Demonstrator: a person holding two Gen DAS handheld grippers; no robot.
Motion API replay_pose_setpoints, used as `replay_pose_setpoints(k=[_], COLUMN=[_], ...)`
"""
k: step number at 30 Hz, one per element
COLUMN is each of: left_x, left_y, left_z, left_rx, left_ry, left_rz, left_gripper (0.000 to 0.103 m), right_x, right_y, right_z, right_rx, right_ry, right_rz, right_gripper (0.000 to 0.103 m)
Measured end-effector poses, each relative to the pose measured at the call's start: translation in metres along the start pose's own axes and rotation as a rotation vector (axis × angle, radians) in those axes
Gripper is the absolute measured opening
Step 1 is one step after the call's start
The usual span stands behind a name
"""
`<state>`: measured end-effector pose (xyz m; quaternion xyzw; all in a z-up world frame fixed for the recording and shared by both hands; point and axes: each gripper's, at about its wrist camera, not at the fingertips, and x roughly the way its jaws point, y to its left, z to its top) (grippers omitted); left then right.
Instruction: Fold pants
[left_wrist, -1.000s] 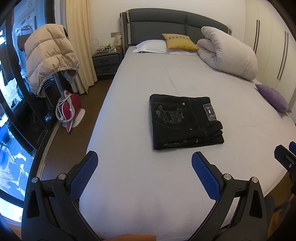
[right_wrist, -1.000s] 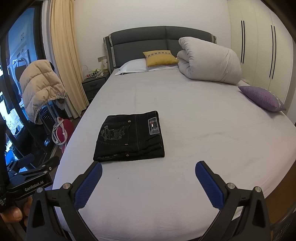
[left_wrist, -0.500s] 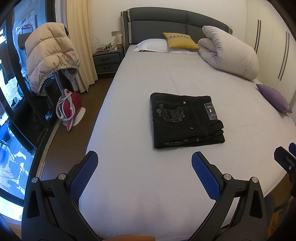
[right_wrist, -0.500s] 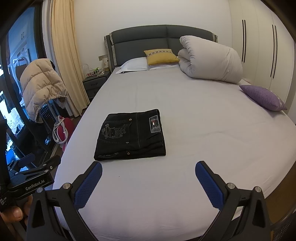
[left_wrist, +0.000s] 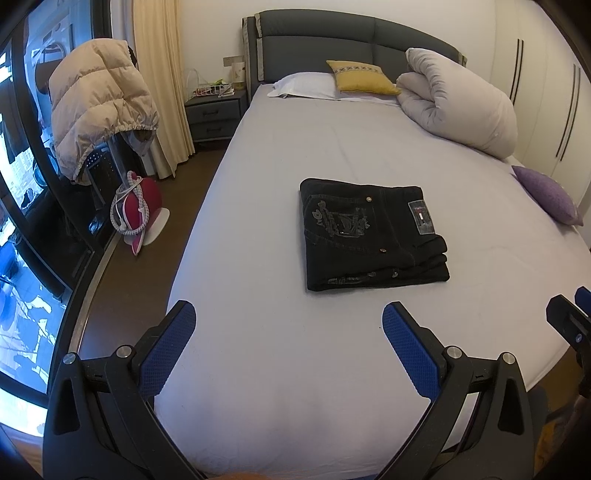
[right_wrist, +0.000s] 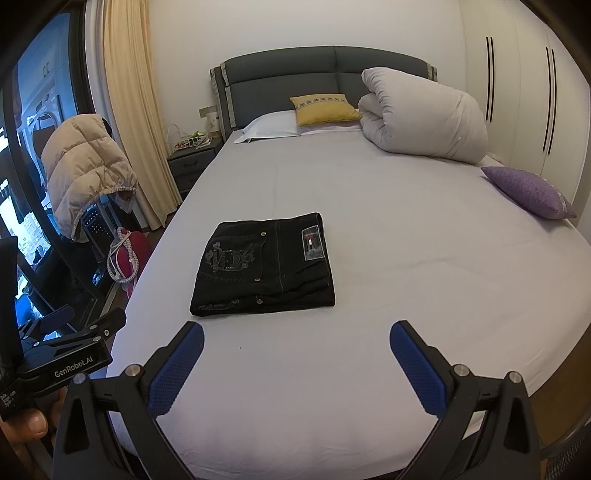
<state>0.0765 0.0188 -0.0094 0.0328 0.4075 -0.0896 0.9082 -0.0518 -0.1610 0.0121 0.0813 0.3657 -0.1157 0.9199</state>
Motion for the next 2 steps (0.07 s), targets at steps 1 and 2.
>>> replay_pose_setpoints(k=[1, 2], left_x=[0.0005, 0.0012], left_y=[-0.0001, -0.0003], left_z=[0.0002, 0.0007], left_rx=[-0.001, -0.003], left_ry=[0.001, 0.002], left_rz=[0.002, 0.003], left_gripper=[0.103, 0.103], right_x=[-0.0001, 0.0], right_y=[0.0, -0.0002], right_z=[0.0, -0.0004], right_rx=[0.0, 0.002], right_ry=[0.001, 0.002], right_rz=[0.0, 0.001], right_gripper=[0.103, 0.103])
